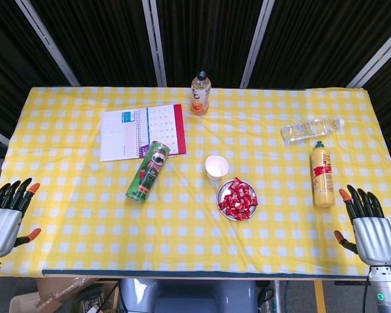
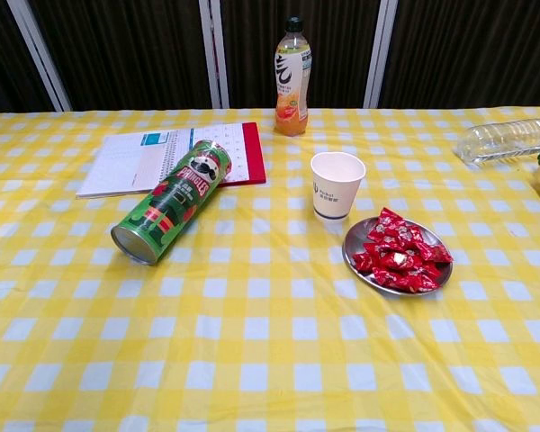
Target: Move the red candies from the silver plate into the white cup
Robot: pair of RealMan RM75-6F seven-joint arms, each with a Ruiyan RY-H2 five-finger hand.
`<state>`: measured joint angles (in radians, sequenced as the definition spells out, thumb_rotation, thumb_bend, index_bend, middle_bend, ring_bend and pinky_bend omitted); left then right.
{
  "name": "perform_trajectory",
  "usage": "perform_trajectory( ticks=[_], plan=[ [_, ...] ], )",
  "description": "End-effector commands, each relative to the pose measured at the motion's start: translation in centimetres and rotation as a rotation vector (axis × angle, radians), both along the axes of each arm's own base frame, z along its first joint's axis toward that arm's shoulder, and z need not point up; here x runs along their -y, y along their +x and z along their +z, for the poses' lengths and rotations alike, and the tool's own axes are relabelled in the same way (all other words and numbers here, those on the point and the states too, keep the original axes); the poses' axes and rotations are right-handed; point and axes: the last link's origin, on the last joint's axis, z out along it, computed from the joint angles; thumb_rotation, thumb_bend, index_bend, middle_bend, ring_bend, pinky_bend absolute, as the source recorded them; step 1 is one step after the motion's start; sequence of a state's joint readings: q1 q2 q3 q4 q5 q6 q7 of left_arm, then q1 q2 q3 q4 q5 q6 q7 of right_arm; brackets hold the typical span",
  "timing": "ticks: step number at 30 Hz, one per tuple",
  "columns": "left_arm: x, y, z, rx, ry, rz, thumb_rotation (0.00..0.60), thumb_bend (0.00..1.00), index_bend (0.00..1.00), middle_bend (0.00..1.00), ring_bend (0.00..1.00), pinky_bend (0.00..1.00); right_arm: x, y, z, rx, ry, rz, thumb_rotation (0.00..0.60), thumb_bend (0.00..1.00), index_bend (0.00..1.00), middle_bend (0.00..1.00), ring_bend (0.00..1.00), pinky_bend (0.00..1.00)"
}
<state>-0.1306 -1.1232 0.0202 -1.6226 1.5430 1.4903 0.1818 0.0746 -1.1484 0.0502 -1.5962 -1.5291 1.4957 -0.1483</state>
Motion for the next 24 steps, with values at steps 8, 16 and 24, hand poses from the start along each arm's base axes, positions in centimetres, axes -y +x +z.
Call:
perform_trajectory(
  ticks=[8,16,24],
  plan=[
    [0.1,-0.4,-0.1,0.005,-0.011,0.010,0.600,0.03,0.00,0.00,0.00,0.00,0.0,0.0,0.0,0.005,0.004,-0.003,0.600,0.29,0.00,0.04,0.00,0.07],
    [0.1,-0.3,-0.1,0.021,-0.016,0.001,0.600,0.03,0.00,0.00,0.00,0.00,0.0,0.3,-0.2,0.007,0.012,0.013,0.600,0.29,0.00,0.04,0.00,0.07],
    [0.1,-0.3,0.0,0.030,-0.034,-0.001,0.600,0.03,0.00,0.00,0.00,0.00,0.9,2.7,-1.0,0.046,0.034,0.070,0.600,0.29,0.00,0.09,0.17,0.35]
  ],
)
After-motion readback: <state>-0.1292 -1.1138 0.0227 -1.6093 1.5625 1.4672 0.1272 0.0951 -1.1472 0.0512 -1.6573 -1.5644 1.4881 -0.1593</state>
